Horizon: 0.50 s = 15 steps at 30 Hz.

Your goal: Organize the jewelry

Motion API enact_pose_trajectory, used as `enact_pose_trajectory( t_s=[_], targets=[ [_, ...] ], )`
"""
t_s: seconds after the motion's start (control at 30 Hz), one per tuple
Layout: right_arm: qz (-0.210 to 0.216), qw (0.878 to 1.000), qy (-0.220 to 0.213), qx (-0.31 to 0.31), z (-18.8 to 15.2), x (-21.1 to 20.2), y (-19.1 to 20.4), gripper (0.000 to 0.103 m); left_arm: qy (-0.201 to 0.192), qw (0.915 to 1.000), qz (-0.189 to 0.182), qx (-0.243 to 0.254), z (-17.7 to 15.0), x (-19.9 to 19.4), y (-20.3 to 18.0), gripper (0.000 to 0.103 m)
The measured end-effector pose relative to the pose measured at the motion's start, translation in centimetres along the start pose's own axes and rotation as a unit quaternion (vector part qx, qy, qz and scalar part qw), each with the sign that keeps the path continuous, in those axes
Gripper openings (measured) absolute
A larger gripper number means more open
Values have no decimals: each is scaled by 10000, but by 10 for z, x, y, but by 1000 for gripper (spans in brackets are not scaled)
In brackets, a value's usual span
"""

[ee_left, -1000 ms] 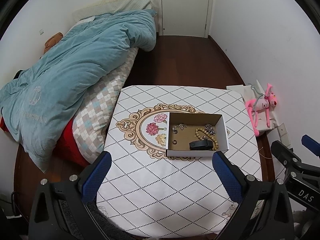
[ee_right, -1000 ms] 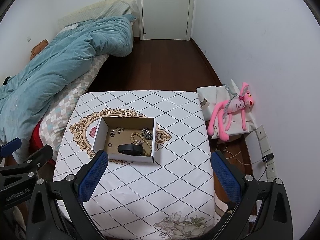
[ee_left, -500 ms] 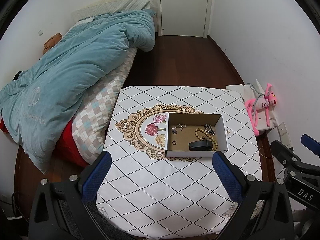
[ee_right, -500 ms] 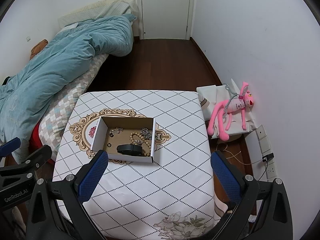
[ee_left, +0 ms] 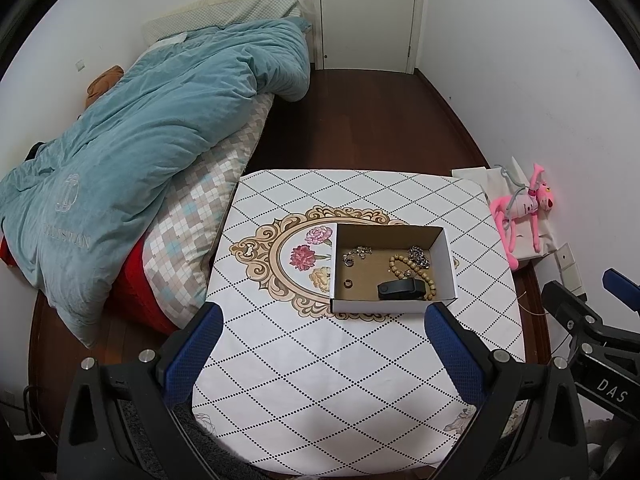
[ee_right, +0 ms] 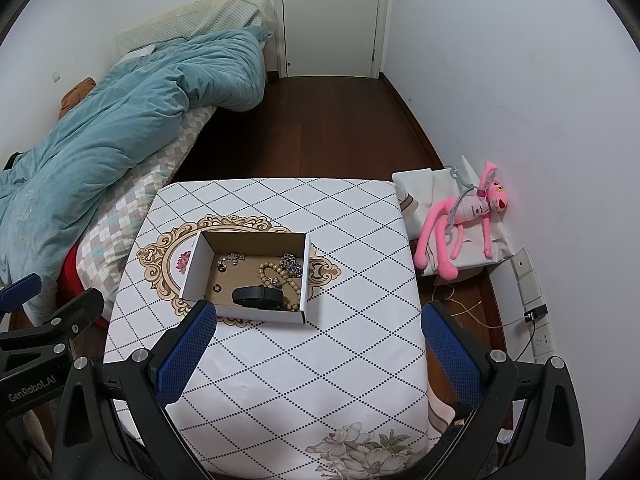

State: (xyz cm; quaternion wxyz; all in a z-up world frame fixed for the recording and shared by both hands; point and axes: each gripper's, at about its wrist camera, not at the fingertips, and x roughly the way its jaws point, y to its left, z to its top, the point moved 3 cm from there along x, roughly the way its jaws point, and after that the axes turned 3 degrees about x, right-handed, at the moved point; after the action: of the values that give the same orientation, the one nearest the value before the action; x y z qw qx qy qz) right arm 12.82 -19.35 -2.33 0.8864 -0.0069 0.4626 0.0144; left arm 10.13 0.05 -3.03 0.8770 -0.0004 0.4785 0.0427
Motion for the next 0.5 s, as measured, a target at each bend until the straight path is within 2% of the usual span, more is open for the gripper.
enact_pose_trajectory(
  t_s=[0.5],
  targets=[
    [-7, 10000, 2, 0, 0, 0, 0, 103, 3, 10000, -4, 15, 0, 1, 1, 103]
  ],
)
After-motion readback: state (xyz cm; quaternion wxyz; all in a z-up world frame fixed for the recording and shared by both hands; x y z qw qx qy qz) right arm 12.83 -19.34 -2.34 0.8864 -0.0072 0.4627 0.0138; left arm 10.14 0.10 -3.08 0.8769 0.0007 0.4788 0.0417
